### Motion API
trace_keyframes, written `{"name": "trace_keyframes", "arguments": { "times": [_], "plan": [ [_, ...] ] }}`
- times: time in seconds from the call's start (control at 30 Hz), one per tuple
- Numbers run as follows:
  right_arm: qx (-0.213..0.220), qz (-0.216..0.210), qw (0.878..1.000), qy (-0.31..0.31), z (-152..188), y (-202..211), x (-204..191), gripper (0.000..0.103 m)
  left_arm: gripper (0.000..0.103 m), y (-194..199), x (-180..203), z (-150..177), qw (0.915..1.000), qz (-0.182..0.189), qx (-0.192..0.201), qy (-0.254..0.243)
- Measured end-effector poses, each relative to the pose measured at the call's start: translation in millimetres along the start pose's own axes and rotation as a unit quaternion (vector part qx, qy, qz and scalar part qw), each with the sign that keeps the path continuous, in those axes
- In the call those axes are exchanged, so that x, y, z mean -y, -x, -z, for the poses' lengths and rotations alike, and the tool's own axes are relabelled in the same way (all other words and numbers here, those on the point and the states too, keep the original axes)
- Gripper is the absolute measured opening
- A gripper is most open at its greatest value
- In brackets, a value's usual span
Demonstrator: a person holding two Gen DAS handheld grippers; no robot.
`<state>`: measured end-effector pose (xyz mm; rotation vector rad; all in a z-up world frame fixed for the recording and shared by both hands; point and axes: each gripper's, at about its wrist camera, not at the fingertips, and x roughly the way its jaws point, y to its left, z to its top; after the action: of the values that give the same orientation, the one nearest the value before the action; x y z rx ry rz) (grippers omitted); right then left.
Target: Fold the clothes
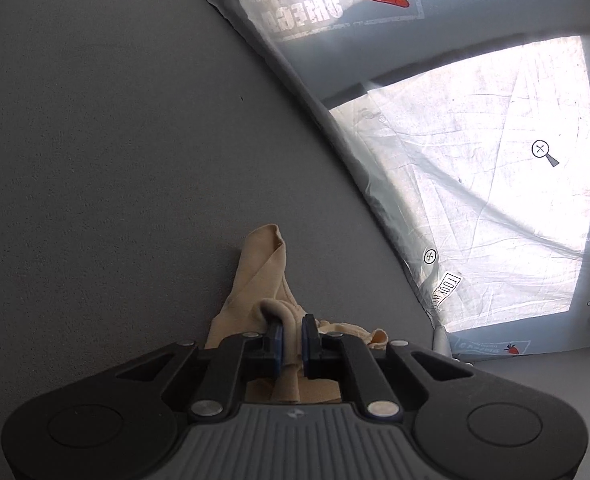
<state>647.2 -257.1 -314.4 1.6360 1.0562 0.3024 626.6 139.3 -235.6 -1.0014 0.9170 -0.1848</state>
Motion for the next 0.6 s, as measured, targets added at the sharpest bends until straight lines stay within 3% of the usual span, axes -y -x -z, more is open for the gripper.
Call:
{"name": "trace_keyframes", "arguments": {
  "times": [0.1,0.2,0.23,0.3,0.37,0.47,0.5,0.53,0.6],
  "plan": [
    [0.01,-0.016,0.999,0.027,-1,7,-12,0.045,0.018,3,9,-3,0.9992,0.014,0.003,-0.038],
    [0.028,-0.025,0.997,0.069,-3,15,-28,0.048,0.03,11,20,-7,0.9965,-0.009,0.023,-0.08],
    [0.034,-0.017,0.995,0.092,-2,17,-35,0.048,0.038,16,22,-9,0.995,-0.017,0.036,-0.091],
    [0.045,0.017,0.986,0.16,1,22,-53,0.048,0.042,26,27,-12,0.9911,-0.032,0.062,-0.113],
    [0.05,0.086,0.96,0.263,15,21,-73,0.049,0.049,32,34,-14,0.9841,-0.057,0.076,-0.15],
    [0.053,0.206,0.881,0.424,47,6,-93,0.053,0.062,28,40,-6,0.9676,-0.105,0.059,-0.222],
    [0.049,0.233,0.853,0.465,57,0,-95,0.054,0.062,24,40,-1,0.9629,-0.112,0.046,-0.241],
    [0.041,0.247,0.832,0.494,64,-6,-95,0.055,0.064,19,39,4,0.9577,-0.12,0.033,-0.259],
    [0.023,0.265,0.81,0.522,71,-17,-91,0.057,0.065,7,39,14,0.9483,-0.13,0.008,-0.29]
  ]
}}
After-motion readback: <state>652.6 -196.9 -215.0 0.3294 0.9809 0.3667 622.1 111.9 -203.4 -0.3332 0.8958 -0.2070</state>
